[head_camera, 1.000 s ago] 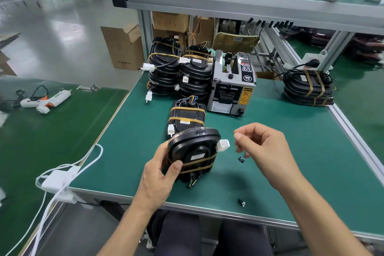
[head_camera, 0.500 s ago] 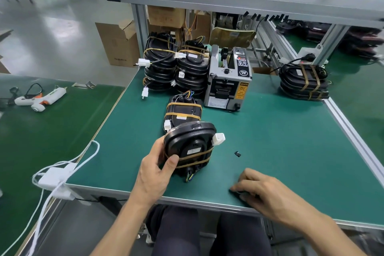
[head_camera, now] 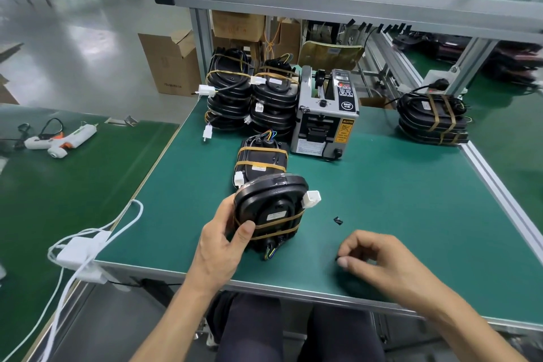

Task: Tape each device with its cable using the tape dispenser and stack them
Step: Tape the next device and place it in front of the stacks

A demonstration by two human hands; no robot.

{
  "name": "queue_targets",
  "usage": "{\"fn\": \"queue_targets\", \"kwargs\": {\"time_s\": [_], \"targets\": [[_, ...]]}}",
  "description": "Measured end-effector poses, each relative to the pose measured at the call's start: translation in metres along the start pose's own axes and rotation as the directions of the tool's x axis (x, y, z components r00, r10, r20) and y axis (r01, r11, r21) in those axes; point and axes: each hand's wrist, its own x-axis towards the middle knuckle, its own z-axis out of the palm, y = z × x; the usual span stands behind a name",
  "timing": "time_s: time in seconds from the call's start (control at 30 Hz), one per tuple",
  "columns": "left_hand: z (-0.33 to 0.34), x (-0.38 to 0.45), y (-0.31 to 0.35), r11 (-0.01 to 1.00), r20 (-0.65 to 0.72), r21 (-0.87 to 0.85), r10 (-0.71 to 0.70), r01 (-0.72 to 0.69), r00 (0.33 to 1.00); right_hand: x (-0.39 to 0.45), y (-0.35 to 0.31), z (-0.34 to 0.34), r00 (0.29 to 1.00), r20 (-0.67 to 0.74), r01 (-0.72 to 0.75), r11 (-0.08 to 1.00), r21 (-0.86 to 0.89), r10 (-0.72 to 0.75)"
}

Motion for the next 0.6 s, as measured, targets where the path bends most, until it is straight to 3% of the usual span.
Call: {"fn": "queue_targets", "kwargs": {"time_s": [0.07, 0.13, 0.27, 0.47, 0.6], "targets": [[0.0, 0.0, -0.001, 1.0, -0.006, 0.006, 0.004, -0.003, 1.0, 0.007, -0.018, -0.003, 0.996, -0.09, 0.002, 0.975, 0.221, 0.018], [0.0, 0.0, -0.002, 1.0, -0.008, 0.015, 0.006, -0.006, 1.0, 0.017, -0.039, -0.008, 0.977, -0.215, 0.058, 0.942, 0.332, 0.015], [-0.001, 0.001, -0.004, 1.0, -0.005, 0.023, 0.009, -0.009, 1.0, 0.042, -0.08, -0.013, 0.926, -0.361, 0.232, 0.921, 0.312, -0.111], [-0.001, 0.001, -0.003, 0.999, 0.004, 0.034, 0.007, -0.007, 1.0, 0.068, -0.128, 0.0, 0.864, -0.353, 0.438, 0.881, 0.177, -0.359], [0.0, 0.0, 0.0, 1.0, 0.006, 0.022, 0.012, -0.012, 1.0, 0.075, -0.132, 0.0, 0.899, -0.307, 0.411, 0.842, 0.35, -0.311]]}}
